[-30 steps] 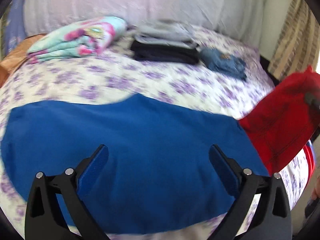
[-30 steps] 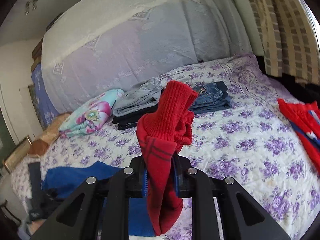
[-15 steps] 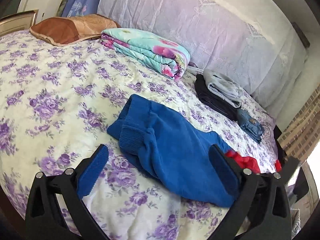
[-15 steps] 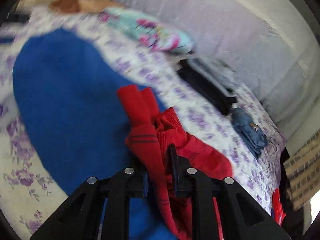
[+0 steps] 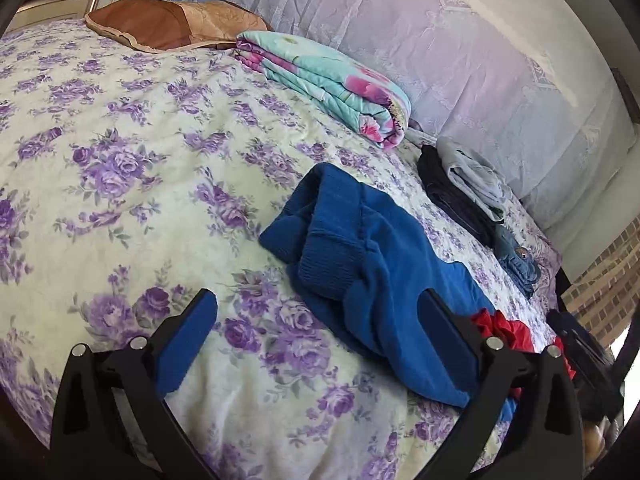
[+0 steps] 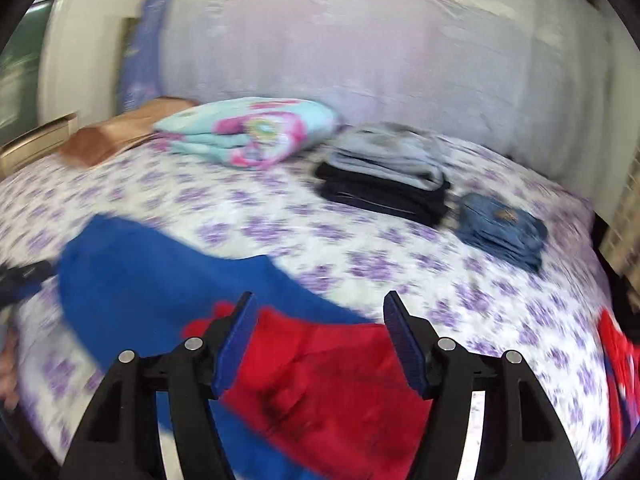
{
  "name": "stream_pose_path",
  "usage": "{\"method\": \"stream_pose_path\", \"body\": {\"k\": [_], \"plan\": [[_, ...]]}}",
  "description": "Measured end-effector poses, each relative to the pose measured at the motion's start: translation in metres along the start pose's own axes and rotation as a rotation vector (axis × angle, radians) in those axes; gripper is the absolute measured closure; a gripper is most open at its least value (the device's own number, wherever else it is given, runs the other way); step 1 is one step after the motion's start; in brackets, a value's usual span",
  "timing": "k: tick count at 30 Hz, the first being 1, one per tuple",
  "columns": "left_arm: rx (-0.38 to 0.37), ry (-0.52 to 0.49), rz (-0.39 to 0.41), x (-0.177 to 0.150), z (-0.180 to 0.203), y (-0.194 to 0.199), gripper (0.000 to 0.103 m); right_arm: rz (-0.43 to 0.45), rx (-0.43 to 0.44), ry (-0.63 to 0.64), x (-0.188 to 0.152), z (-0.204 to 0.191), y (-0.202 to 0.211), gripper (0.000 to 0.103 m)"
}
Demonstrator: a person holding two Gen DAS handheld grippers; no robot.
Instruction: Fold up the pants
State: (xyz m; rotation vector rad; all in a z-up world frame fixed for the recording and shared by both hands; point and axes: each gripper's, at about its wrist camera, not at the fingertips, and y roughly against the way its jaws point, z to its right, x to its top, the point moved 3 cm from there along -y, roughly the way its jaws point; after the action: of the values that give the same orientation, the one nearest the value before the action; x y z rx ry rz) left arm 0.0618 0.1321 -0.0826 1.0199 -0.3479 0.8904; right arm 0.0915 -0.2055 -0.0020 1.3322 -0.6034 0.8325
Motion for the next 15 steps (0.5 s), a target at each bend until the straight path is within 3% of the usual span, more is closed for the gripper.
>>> {"method": "stream_pose_path", "body": {"k": [5,10,13,15], "plan": [[0.023,-0.027,-0.010,-0.003,0.001,0.001,0.005,-0.187,0.024,0.089,-0.039,-0.037,-0.054,0.037],[0.044,-0.057,-0.022,-0.006,0.006,-0.002,0.005,-0.188,0.045,0.074,-0.044,-0.038,-0.048,0.036],[0.025,-0.046,-0.036,-0.006,0.007,-0.003,0.005,-0.077,0.062,0.030,-0.034,-0.032,-0.027,0.035],[0.012,-0.031,-0.049,-0.004,0.008,-0.005,0.005,-0.107,0.073,0.094,-0.038,-0.042,-0.032,0.020]]}}
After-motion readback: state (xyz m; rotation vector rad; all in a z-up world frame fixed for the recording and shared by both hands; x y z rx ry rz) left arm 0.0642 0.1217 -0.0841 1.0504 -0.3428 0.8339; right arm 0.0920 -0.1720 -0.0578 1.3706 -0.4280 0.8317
